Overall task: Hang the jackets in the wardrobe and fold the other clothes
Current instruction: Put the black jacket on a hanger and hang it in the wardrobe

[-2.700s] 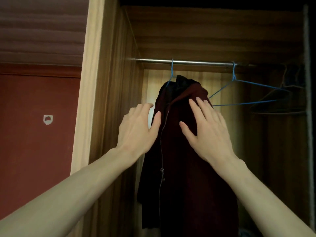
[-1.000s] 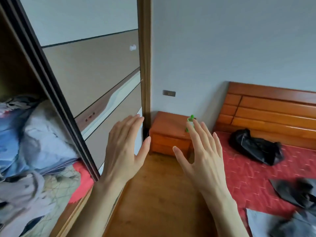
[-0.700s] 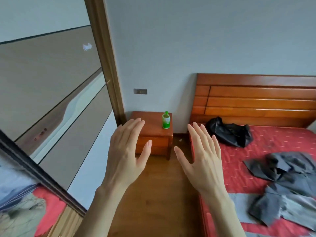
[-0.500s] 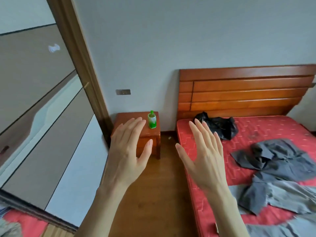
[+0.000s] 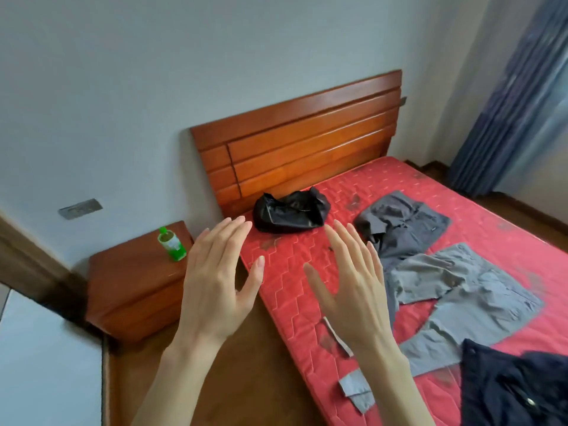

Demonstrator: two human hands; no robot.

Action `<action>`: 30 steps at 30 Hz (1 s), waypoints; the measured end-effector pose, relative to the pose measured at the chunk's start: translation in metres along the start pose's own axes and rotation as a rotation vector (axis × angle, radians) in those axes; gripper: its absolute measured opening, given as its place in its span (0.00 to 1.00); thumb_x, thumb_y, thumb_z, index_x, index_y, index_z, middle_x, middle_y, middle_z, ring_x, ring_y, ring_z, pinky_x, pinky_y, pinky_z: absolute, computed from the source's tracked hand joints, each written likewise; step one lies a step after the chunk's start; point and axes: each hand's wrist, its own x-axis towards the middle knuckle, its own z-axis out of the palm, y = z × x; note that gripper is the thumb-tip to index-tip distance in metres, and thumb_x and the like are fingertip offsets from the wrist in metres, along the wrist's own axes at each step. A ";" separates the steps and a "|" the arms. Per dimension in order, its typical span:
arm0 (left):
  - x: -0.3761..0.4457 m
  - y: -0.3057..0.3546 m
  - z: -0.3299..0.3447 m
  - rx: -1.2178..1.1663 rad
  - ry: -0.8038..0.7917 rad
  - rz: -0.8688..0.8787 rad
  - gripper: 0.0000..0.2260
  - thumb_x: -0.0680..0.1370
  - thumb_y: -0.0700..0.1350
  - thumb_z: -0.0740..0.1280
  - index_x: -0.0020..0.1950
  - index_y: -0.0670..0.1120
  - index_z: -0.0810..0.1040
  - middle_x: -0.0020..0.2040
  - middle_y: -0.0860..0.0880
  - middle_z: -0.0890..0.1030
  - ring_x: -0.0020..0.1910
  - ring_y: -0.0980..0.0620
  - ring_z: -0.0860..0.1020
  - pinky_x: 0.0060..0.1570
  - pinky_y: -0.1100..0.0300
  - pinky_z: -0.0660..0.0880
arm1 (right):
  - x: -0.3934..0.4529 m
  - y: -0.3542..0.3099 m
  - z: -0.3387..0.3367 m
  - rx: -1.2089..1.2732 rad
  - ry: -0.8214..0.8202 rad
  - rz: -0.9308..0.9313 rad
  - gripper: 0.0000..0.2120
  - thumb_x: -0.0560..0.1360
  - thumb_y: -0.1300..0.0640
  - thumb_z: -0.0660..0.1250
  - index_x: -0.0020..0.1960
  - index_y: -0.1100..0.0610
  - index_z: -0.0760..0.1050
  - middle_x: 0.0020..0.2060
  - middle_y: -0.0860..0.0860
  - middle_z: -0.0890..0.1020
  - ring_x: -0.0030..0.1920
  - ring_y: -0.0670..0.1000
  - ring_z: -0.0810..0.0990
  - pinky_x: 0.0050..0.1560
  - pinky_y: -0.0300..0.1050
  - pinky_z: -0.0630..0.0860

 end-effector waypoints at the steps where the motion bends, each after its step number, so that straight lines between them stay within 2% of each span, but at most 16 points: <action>1: 0.008 0.000 0.010 -0.021 -0.017 0.015 0.23 0.83 0.51 0.65 0.76 0.42 0.72 0.74 0.46 0.75 0.77 0.48 0.69 0.73 0.40 0.68 | 0.002 0.009 0.000 -0.013 0.012 0.026 0.31 0.83 0.41 0.65 0.81 0.52 0.63 0.81 0.47 0.63 0.83 0.46 0.53 0.81 0.59 0.57; 9: 0.068 -0.006 0.101 -0.202 -0.144 0.137 0.24 0.84 0.54 0.63 0.76 0.43 0.72 0.75 0.47 0.74 0.78 0.50 0.67 0.75 0.41 0.66 | 0.025 0.073 0.008 -0.142 0.092 0.245 0.31 0.82 0.41 0.66 0.81 0.52 0.64 0.81 0.48 0.64 0.83 0.48 0.56 0.80 0.59 0.60; 19: 0.140 -0.014 0.186 -0.385 -0.275 0.339 0.24 0.83 0.53 0.63 0.76 0.43 0.72 0.75 0.47 0.74 0.78 0.50 0.67 0.76 0.42 0.65 | 0.053 0.100 0.020 -0.264 0.272 0.492 0.30 0.82 0.45 0.68 0.80 0.52 0.65 0.80 0.47 0.65 0.82 0.46 0.56 0.80 0.58 0.59; 22: 0.152 0.001 0.211 -0.465 -0.320 0.413 0.23 0.83 0.53 0.63 0.76 0.43 0.72 0.75 0.48 0.74 0.79 0.50 0.66 0.78 0.44 0.63 | 0.047 0.106 0.013 -0.327 0.313 0.563 0.30 0.82 0.44 0.67 0.80 0.53 0.65 0.80 0.47 0.65 0.82 0.46 0.57 0.81 0.56 0.57; 26: 0.153 0.034 0.242 -0.584 -0.383 0.518 0.23 0.83 0.52 0.63 0.75 0.43 0.73 0.75 0.48 0.74 0.78 0.49 0.67 0.76 0.44 0.64 | 0.029 0.119 -0.007 -0.440 0.321 0.681 0.31 0.83 0.38 0.59 0.81 0.52 0.64 0.80 0.46 0.65 0.82 0.46 0.56 0.83 0.49 0.49; 30: 0.150 0.079 0.266 -0.697 -0.439 0.626 0.24 0.83 0.54 0.61 0.75 0.42 0.73 0.74 0.48 0.75 0.77 0.47 0.68 0.74 0.42 0.66 | -0.001 0.133 -0.038 -0.497 0.387 0.794 0.31 0.83 0.42 0.65 0.81 0.51 0.62 0.80 0.46 0.65 0.82 0.45 0.55 0.83 0.53 0.51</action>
